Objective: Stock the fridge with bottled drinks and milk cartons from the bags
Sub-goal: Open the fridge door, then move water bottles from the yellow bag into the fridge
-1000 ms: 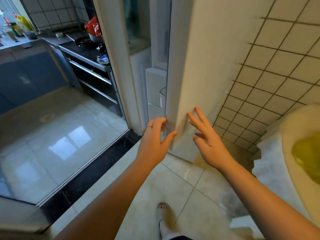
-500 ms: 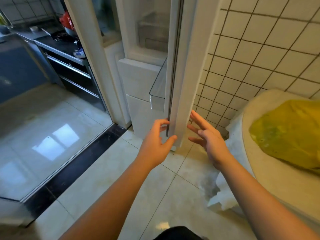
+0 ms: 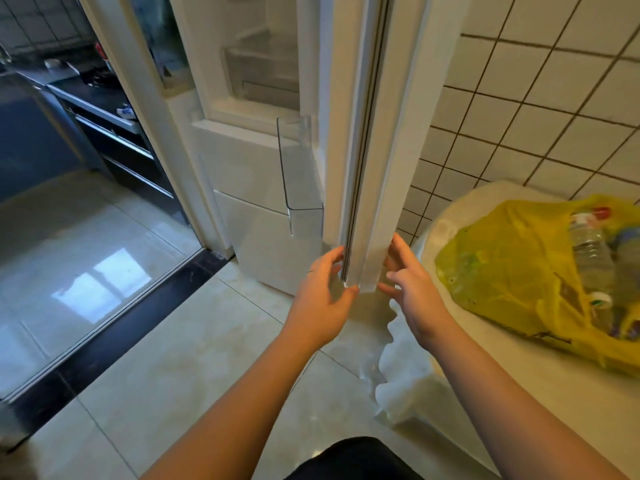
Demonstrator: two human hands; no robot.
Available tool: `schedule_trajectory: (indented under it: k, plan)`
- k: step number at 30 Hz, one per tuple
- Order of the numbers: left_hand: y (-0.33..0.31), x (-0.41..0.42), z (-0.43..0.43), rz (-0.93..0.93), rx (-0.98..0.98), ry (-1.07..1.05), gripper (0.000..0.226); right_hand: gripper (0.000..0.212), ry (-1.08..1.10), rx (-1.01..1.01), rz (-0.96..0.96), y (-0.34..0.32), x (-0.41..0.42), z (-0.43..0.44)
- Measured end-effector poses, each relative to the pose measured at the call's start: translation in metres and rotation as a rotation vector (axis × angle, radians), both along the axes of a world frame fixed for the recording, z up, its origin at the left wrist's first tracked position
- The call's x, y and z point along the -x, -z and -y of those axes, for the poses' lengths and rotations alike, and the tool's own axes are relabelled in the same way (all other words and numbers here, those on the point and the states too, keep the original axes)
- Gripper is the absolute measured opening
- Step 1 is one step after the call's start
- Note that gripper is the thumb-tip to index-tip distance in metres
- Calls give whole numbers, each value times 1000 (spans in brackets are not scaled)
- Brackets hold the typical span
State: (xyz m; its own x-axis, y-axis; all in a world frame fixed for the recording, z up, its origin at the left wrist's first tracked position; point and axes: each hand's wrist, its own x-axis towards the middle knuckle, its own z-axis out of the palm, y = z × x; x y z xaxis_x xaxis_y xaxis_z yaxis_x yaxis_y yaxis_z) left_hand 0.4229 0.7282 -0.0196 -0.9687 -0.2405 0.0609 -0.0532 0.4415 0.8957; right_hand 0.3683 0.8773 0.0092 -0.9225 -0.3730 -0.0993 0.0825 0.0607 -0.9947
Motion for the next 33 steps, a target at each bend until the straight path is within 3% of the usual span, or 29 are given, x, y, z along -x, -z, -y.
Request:
schedule_trajectory:
  k: [8, 14, 20, 23, 28, 33]
  plan:
    - [8, 4, -30, -41, 21, -162, 73, 72, -218, -90, 0, 1, 0, -30]
    - [3, -10, -37, -56, 79, -120, 79, 66, -267, -95, -9, 5, 1, -32]
    - [21, -28, -51, 36, 357, -129, 83, 52, -243, -147, -12, 22, -3, -56]
    - [32, -39, -73, 134, 551, -96, 84, 52, -229, -270, -83, 38, -9, -79]
    - [50, -47, -111, 200, 665, 57, 83, 55, -173, -498, -266, 65, -19, -134]
    - [59, -33, -142, 163, 746, 214, 86, 64, -90, -926, -410, 79, -28, -188]
